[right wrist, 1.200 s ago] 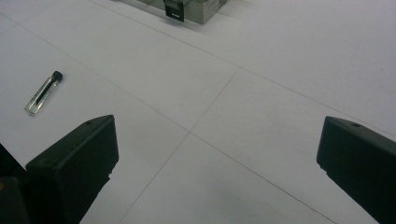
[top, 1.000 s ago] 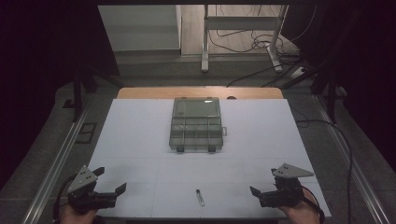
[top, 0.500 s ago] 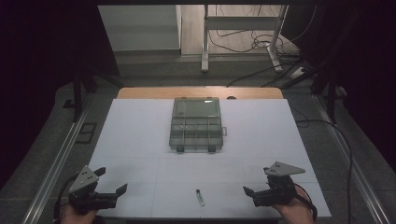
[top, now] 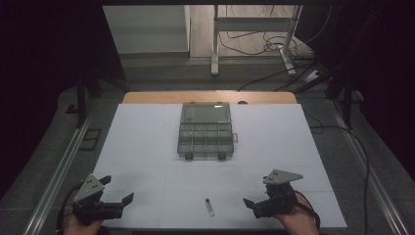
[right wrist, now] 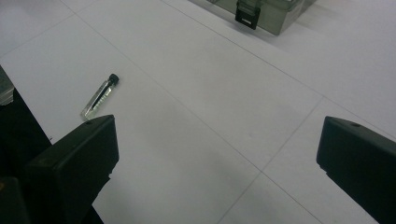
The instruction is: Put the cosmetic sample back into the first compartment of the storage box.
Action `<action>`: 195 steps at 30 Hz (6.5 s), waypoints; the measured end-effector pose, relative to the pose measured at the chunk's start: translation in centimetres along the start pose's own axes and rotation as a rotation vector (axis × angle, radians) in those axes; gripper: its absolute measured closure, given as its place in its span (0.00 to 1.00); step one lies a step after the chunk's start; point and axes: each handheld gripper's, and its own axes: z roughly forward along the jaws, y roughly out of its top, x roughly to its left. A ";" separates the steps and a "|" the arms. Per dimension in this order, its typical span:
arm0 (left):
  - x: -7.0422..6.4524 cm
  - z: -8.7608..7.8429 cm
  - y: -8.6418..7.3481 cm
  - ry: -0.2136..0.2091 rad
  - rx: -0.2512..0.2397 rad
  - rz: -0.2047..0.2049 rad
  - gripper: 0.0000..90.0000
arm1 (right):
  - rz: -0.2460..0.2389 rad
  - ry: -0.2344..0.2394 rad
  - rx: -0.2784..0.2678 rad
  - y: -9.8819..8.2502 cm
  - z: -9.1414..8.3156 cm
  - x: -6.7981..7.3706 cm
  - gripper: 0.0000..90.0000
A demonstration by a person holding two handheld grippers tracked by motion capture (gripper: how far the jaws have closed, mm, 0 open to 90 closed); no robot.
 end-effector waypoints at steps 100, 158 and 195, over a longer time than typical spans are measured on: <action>-0.3 0.3 0.1 0.044 0.031 0.018 0.02 | -0.246 0.179 0.272 4.1 9.7 8.1 0.90; -0.2 0.1 0.1 -0.002 0.018 0.028 0.04 | -0.114 0.162 0.095 9.3 10.0 3.0 0.90; 0.2 -0.1 -0.1 -0.036 -0.002 0.012 0.06 | -0.081 0.098 0.041 13.9 14.4 0.7 0.90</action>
